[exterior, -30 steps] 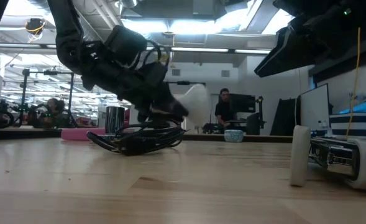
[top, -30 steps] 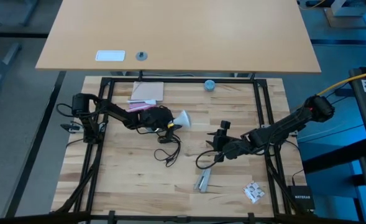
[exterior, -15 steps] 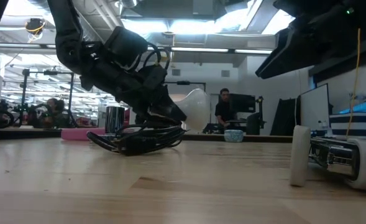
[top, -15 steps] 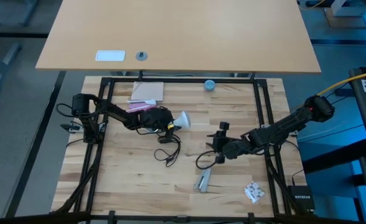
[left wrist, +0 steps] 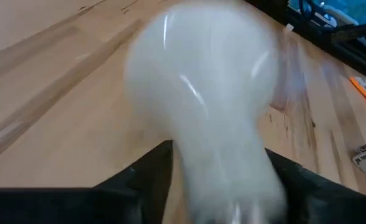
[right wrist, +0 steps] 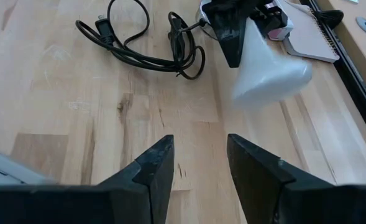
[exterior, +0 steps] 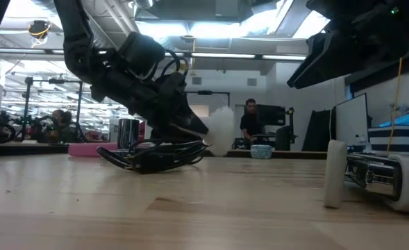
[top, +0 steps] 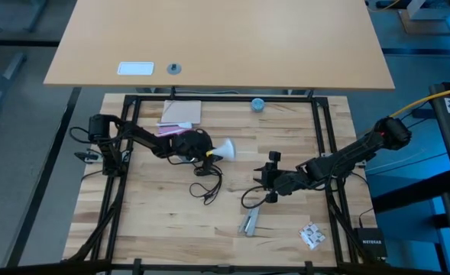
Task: Screw lightbulb
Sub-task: Remove the lightbulb from the lamp, then return to Home Position
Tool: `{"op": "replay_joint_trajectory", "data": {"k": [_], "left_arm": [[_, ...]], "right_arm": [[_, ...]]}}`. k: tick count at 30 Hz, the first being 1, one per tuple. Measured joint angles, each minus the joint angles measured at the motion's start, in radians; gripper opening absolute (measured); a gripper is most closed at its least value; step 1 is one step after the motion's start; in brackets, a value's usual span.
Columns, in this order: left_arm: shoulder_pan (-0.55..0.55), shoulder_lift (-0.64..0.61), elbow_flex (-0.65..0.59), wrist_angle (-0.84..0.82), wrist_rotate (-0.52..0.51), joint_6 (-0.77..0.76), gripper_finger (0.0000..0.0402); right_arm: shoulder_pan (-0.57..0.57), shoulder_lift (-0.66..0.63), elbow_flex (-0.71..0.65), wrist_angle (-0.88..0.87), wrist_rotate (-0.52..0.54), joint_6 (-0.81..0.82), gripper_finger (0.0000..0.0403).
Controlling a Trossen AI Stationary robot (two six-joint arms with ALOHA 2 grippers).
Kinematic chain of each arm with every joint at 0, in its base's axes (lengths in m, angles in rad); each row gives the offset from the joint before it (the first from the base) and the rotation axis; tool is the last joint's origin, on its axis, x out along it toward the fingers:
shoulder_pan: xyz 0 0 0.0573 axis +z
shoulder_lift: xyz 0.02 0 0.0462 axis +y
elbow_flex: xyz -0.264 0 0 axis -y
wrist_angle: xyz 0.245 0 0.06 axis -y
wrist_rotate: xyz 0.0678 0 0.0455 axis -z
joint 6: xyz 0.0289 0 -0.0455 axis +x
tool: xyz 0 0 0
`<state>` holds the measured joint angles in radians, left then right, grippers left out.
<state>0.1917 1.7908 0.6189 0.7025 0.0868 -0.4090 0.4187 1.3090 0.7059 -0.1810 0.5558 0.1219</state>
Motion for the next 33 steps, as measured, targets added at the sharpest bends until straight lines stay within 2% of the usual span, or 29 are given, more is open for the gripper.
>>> {"op": "replay_joint_trajectory", "data": {"k": [4, 7, 16, 19, 22, 25, 33], "left_arm": [[0.001, 0.0, 0.0, -0.017, 0.002, 0.019, 0.0237], [0.001, 0.0, 0.0, -0.02, 0.003, 0.039, 0.0261], [-0.039, -0.037, 0.0, 0.137, 0.026, 0.105, 0.026], [-0.05, -0.118, -0.009, 0.138, 0.044, 0.146, 0.0259], [-0.05, -0.245, -0.035, 0.098, 0.112, 0.192, 0.0258], [-0.05, -0.395, -0.065, -0.018, 0.166, 0.241, 0.0258], [-0.068, -0.714, -0.135, -0.282, 0.164, 0.453, 0.0258]], "right_arm": [[0.0, 0.0, 0.0, 0.0, 0.0, 0.0, 0.0154], [0.0, 0.0, 0.0, 0.0, 0.0, 0.0, 0.0154], [0.0, 0.0, 0.0, 0.0, 0.0, 0.0, 0.0154], [0.0, 0.0, 0.0, 0.0, 0.0, 0.0, 0.0154], [0.0, 0.0, 0.0, 0.0, 0.0, 0.0, 0.0154], [0.0, 0.0, 0.0, 0.0, 0.0, 0.0, 0.0154], [0.0, 0.0, 0.0, 0.0, 0.0, 0.0, 0.0154]]}}
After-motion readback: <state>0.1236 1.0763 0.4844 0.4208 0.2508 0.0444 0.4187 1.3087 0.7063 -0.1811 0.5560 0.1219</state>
